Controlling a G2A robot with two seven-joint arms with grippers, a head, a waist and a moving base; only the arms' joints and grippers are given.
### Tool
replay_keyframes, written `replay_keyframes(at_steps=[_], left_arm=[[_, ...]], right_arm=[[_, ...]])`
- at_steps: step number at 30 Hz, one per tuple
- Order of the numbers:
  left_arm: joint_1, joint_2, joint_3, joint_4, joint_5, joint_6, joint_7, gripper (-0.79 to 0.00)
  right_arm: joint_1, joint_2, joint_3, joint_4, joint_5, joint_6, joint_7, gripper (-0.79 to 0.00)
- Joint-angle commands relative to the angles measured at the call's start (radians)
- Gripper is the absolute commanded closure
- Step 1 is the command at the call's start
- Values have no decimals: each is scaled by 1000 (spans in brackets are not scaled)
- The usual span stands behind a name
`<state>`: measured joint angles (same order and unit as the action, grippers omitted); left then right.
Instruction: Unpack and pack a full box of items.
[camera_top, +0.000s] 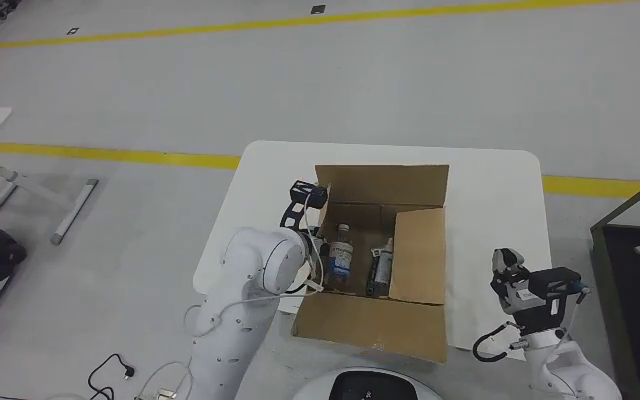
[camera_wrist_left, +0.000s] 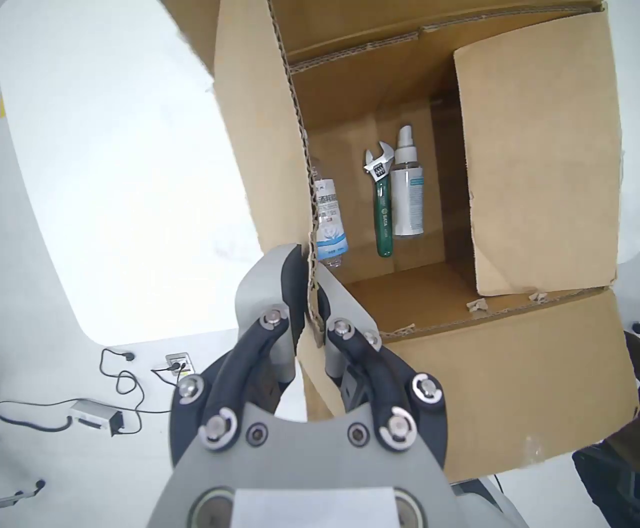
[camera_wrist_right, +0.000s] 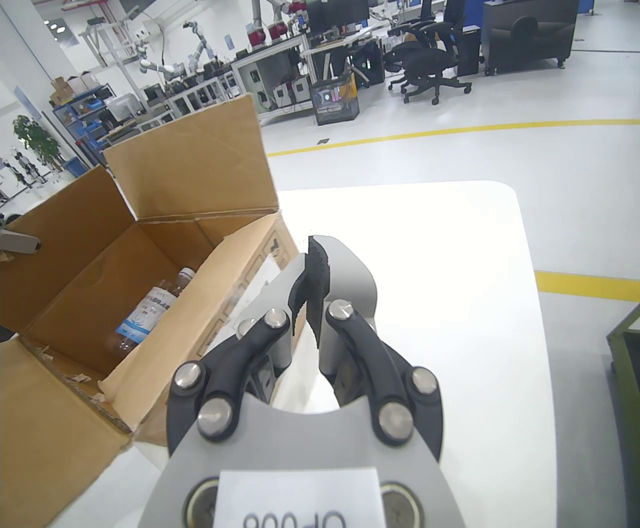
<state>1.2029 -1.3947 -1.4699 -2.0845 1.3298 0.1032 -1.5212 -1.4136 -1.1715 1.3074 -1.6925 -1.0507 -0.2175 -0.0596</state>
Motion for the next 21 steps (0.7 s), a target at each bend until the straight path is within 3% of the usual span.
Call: replay_keyframes(at_steps=[1,19,21], left_arm=[[6,3,-13,-3,-12,-13,8,0],[12,5,-23,0,-21,-27,12,0],[29,7,-26,13,-28,-32,59,0]], right_arm=[[4,-1,-7,2,-6,-3,3,0],[10,-10,-21,11,-19,-18,11,0],[11,-11,-23,13,-21,-20,10,0]])
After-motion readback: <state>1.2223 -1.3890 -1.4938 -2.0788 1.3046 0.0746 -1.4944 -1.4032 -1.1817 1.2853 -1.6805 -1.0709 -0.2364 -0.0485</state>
